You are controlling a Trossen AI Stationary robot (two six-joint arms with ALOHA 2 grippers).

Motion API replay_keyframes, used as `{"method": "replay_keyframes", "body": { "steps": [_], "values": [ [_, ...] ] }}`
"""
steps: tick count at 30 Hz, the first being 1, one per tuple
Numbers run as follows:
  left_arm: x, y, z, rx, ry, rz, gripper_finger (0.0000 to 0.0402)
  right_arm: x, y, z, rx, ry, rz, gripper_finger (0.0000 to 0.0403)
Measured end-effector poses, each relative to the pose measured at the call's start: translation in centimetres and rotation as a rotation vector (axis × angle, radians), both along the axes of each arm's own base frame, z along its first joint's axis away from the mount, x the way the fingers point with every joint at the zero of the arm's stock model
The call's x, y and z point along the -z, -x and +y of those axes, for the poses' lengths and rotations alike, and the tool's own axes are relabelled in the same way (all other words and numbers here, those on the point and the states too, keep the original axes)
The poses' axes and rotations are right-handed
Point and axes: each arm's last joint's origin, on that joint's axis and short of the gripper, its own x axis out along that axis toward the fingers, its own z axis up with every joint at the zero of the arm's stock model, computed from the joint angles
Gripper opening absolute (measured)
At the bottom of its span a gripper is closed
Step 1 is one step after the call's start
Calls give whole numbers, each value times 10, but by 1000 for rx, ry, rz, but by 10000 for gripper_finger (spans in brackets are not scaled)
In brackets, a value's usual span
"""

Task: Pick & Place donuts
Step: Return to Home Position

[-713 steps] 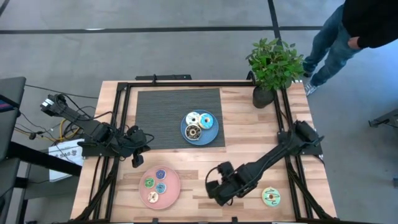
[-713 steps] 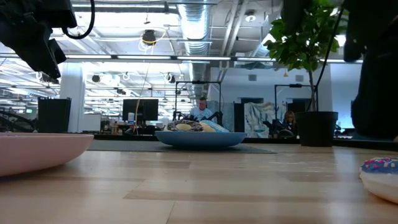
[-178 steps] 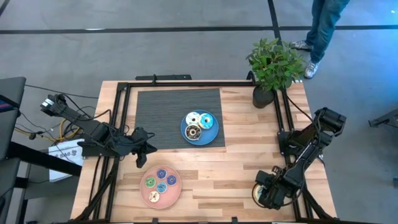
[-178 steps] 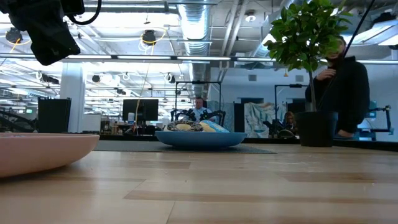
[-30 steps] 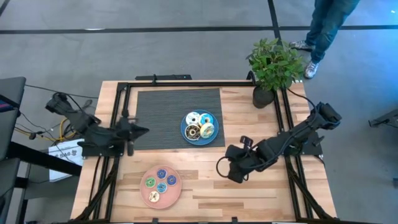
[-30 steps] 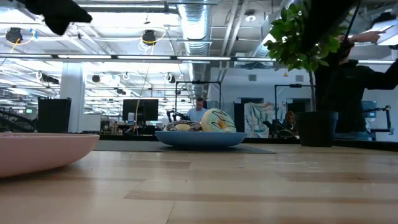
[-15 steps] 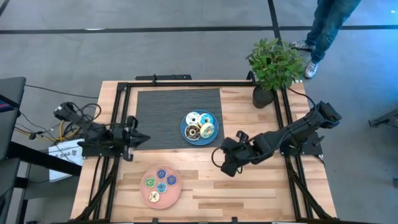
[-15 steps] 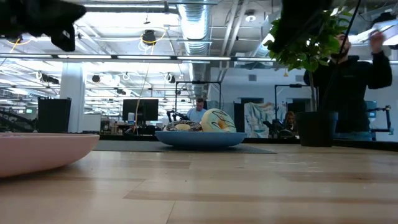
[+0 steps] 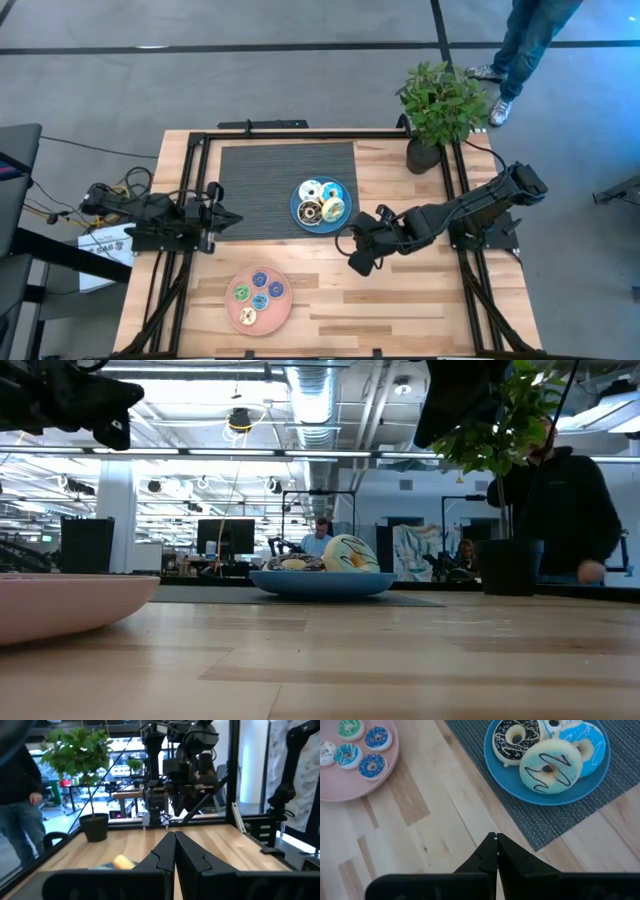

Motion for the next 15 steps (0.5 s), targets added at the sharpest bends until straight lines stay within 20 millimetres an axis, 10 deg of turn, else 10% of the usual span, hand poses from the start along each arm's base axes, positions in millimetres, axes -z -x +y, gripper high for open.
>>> {"method": "replay_keyframes", "body": {
  "steps": [15],
  "values": [
    [7,-3,12,34,-34,63,0,-1,-2,1,6,-12,-23,0]
  ]
}}
